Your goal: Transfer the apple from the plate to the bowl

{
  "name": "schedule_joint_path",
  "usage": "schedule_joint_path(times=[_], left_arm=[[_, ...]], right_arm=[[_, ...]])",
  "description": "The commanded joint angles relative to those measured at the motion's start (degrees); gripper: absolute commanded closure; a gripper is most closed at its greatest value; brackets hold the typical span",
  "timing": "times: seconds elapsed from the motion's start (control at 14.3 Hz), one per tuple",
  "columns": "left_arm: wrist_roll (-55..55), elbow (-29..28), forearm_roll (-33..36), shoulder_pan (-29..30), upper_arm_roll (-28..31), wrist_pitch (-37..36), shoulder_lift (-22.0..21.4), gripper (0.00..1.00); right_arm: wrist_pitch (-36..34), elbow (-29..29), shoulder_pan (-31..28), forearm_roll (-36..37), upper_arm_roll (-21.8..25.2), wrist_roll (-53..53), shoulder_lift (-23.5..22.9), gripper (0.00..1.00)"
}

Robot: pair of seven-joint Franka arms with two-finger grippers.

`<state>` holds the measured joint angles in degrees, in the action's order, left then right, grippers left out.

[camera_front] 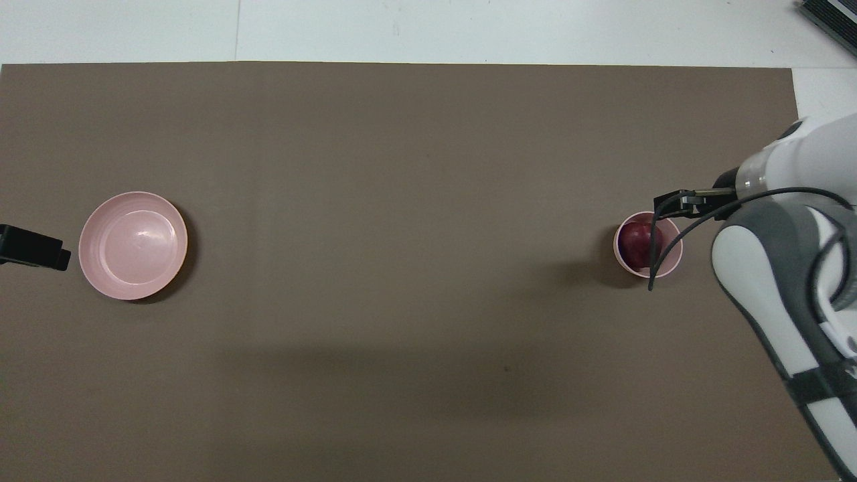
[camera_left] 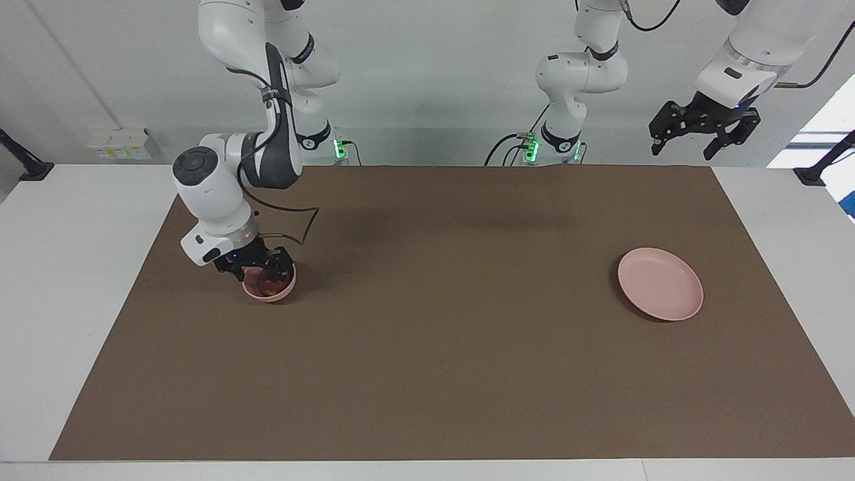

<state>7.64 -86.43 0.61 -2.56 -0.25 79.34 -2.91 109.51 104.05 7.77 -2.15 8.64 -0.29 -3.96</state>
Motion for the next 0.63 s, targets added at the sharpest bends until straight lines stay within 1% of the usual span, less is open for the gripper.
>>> schedule_joint_path(times=[0.0,0.14,0.28,0.42,0.56], left_arm=[[-0.5,-1.3,0.5,0.6,-0.4,0.1,-1.2,0.0],[-0.5,-1.3,0.5,0.7,-0.4,0.1,-1.2,0.0],[-0.4,-1.3,0.5,0.7,-0.4,0.1,-1.2,0.0],[-0.5,-1.3,0.5,0.6,-0.4,0.1,-1.2,0.0],[-0.5,-1.3,0.5,0.7,-0.4,0.1,-1.2,0.0]], right_arm=[[-10.6,-6.8,-1.4,1.4,-0.3,1.5,2.5,0.0],[-16.7,-10.9,-1.4,1.4,0.8,1.3,3.6,0.0],[-21.4,-14.0,-1.4,1.4,3.0,0.6,3.7,0.0],[-22.2,-13.9,-1.4,1.5,4.9,-1.9,5.2,0.0],[-22.7,-11.9,-1.4,1.7,7.2,-4.3,6.6,0.0]])
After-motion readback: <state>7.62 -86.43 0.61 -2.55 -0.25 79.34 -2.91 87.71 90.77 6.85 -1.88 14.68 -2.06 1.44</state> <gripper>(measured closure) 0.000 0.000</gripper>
